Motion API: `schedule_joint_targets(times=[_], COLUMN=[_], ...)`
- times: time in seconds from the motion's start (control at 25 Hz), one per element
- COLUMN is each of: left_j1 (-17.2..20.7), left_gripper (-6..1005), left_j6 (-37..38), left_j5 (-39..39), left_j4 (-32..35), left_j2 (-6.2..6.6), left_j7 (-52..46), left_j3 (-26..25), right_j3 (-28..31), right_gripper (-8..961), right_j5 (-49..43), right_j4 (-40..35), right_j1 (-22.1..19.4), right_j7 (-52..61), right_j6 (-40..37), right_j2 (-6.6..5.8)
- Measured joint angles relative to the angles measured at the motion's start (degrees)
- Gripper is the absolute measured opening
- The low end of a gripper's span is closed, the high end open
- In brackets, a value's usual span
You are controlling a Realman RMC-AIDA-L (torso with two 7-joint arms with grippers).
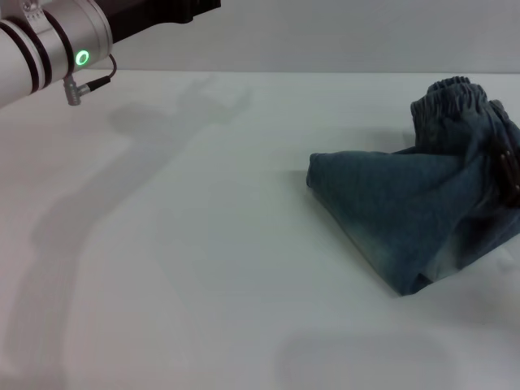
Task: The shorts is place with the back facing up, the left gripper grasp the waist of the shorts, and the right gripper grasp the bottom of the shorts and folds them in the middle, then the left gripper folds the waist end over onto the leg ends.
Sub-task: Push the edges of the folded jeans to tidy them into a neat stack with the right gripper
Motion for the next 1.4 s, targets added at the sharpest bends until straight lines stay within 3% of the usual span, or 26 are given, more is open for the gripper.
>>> schedule_joint_targets(times=[1.4], left_j1=[-0.97], left_gripper=[811], left_j6=[0.22], left_j5=[0.09], left_j4=[-0.63], left_j2=[-0.08], left_j7=[0.0], left_j3=[0.04], right_j3=[-0.6], right_gripper=[40], right_j5=[-0.5], right_j4=[3.12], right_j1=[-0.63], right_j7=[-5.01], right_j6=[9.58], right_j2=[-0.09])
